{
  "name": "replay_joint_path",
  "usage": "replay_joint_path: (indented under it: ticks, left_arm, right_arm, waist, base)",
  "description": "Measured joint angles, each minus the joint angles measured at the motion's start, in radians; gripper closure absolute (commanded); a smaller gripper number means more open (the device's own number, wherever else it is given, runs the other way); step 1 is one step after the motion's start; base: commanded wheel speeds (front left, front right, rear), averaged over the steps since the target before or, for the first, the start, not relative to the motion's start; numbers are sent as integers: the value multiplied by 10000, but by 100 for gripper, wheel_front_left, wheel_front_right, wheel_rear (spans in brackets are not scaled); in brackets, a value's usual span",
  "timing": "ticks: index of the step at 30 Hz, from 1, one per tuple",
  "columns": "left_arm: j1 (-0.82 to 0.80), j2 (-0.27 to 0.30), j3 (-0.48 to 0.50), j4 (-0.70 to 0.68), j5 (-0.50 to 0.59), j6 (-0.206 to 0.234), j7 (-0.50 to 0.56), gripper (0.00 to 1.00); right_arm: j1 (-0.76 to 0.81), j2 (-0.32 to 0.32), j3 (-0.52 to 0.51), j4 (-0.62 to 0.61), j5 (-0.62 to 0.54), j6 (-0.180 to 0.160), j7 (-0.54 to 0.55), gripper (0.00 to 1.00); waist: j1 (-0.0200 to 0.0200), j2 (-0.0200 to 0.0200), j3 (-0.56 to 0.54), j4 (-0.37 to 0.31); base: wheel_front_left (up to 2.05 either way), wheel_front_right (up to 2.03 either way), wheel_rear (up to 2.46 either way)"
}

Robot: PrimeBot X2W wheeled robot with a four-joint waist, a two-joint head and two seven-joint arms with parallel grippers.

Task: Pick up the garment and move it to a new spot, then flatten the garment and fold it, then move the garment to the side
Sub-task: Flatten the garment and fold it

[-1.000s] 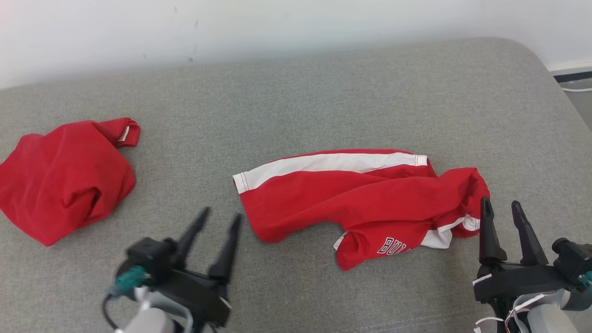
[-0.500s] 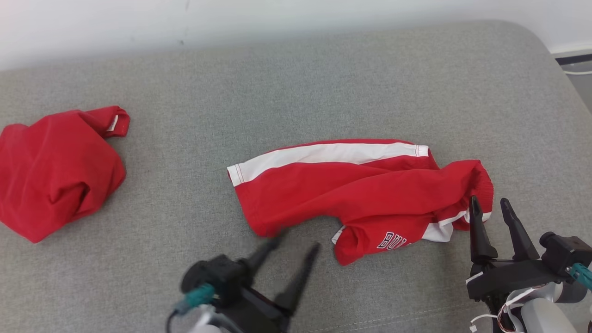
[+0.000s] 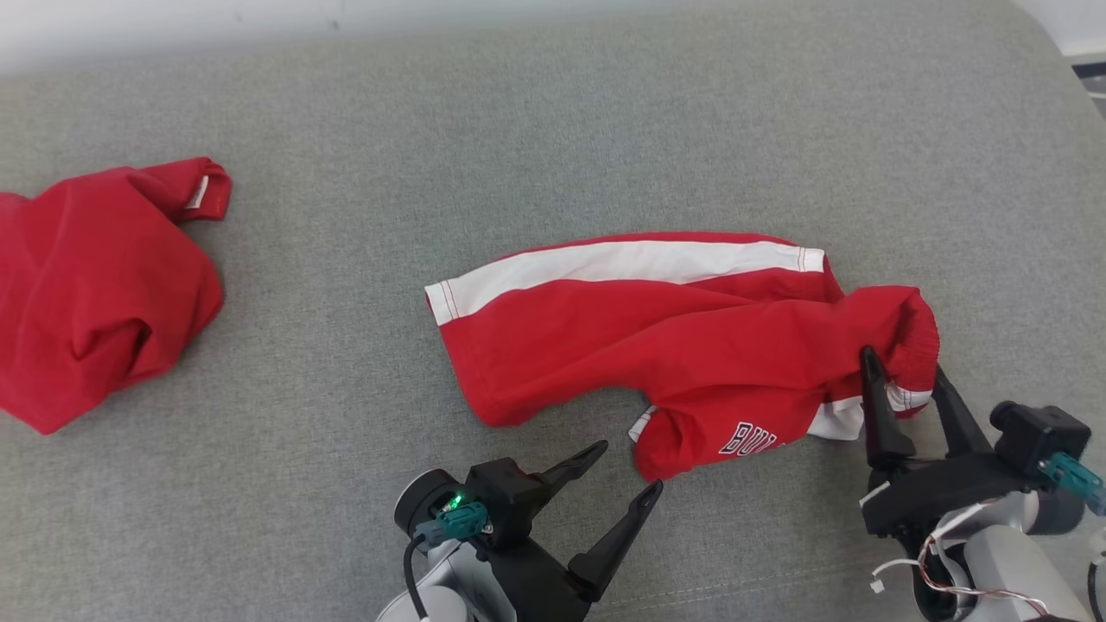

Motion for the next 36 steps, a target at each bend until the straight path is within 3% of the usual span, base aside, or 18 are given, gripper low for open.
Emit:
replay_joint_path:
  ticks: [2,3,5,6,7,27,28,29,30,31,36]
  left_arm:
    - [-129,-10,-104,151,-2,0,90,0]
    - [-188,-17,-150,228,-19,0,161,0]
    - [-257,-40,-176,309,-90,0,201,0]
    - [-283,-40,-230,345,-100,0,226,0]
    - [-329,-40,-307,382,-104,0,236,0]
    - [-1666,-479,-1197,2167,-616,-12,616,0]
    - [-1705,-516,-1200,2268,-617,-12,642,9]
    - [-1728,-541,-1218,2360,-631,-12,642,61]
    - [-1743,-556,-1243,2447,-648,-12,640,96]
    - [-1771,-556,-1313,2499,-692,-12,640,100]
    - [-1893,-543,-1526,2408,-848,-12,370,100]
  right_arm:
    - [-152,23,123,107,-2,35,82,0]
    - [-206,35,157,153,-2,44,82,7]
    - [-306,38,198,274,-2,44,94,82]
    - [-347,38,209,295,-2,46,113,82]
    - [-368,36,215,307,-2,73,111,100]
    - [-788,56,435,359,6,130,-25,100]
    - [-787,56,453,374,6,130,-25,100]
    - [-788,58,476,387,6,130,-29,100]
    - [-788,65,489,403,6,130,-36,100]
    - [-788,71,493,420,6,130,-36,100]
    - [-787,29,426,531,10,130,-111,100]
  waist:
    - [0,0,120,-31]
    - [0,0,178,-52]
    - [0,0,288,-101]
    - [1,0,339,-128]
    - [0,0,385,-155]
    - [0,0,695,-460]
    - [1,0,698,-466]
    - [1,0,697,-470]
    - [0,0,693,-474]
    - [0,0,685,-476]
    - [0,0,540,-415]
  base:
    - [0,0,0]
    - [0,0,0]
    - [0,0,0]
    - [0,0,0]
    - [0,0,0]
    - [0,0,0]
    - [0,0,0]
    - [0,0,0]
    - [0,0,0]
    - [0,0,0]
    - [0,0,0]
